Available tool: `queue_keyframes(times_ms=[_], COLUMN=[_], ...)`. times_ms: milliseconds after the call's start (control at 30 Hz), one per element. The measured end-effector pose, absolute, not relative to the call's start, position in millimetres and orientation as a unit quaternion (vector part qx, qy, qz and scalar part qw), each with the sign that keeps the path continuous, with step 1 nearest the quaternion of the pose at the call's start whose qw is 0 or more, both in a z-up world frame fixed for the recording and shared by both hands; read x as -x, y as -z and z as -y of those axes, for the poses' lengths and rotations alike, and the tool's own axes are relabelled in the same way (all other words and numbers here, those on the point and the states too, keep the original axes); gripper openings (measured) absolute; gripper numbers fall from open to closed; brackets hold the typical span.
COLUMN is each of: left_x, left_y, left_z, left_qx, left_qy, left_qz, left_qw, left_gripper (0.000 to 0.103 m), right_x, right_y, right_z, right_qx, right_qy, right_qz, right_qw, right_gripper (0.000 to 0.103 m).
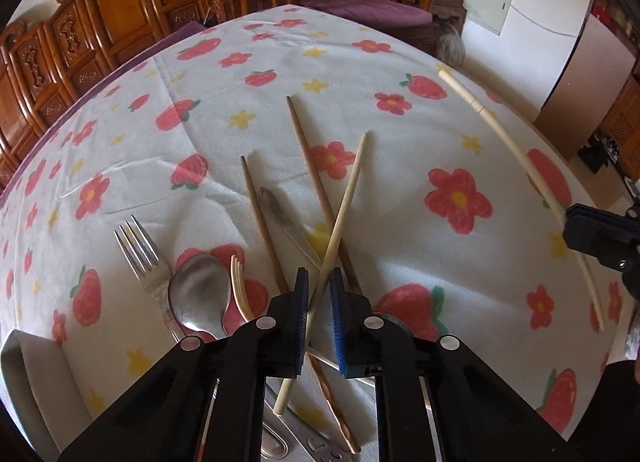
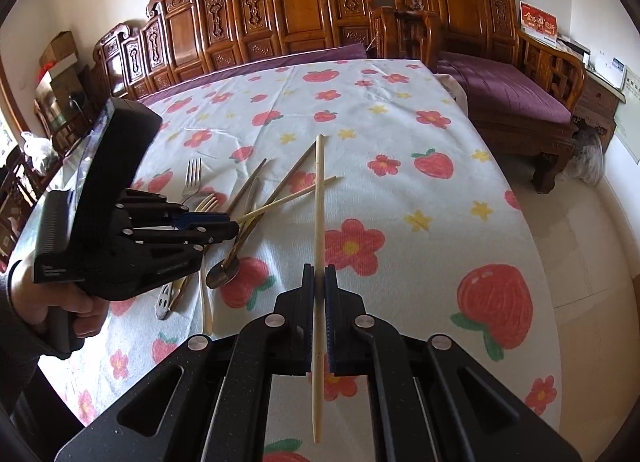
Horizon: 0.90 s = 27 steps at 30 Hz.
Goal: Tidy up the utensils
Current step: 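Grasp another wooden chopstick with the left gripper and lift it, then carry the left gripper's chopstick into the metal tray and release while the right gripper holds its chopstick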
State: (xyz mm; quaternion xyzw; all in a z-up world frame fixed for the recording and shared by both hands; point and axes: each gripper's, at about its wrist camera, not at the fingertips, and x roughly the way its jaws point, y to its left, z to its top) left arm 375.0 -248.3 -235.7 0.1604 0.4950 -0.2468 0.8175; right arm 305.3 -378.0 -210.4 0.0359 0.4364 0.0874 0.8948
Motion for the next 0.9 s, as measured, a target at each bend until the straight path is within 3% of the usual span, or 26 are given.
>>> queue_keyframes(times_ms=[100,900], left_x=[-376,-315], left_y=[235,133], left_z=[246,177], left_qx=[-0.157,-0.128], left_qy=[0.244,0.200], left_qz=[-0.496,-0.427], left_qw=[0.819,0.873], left_gripper=[0.004,0.004], right_x=[-305,-282], right_y=[210,155], right_z=[377,324], right_qx=[-0.037,-0.010], right_qy=[-0.090,-0.146], right_qz=[-0.436,-0.387], right_qw=[0.894,0.910], right_gripper=[0.006,0.006])
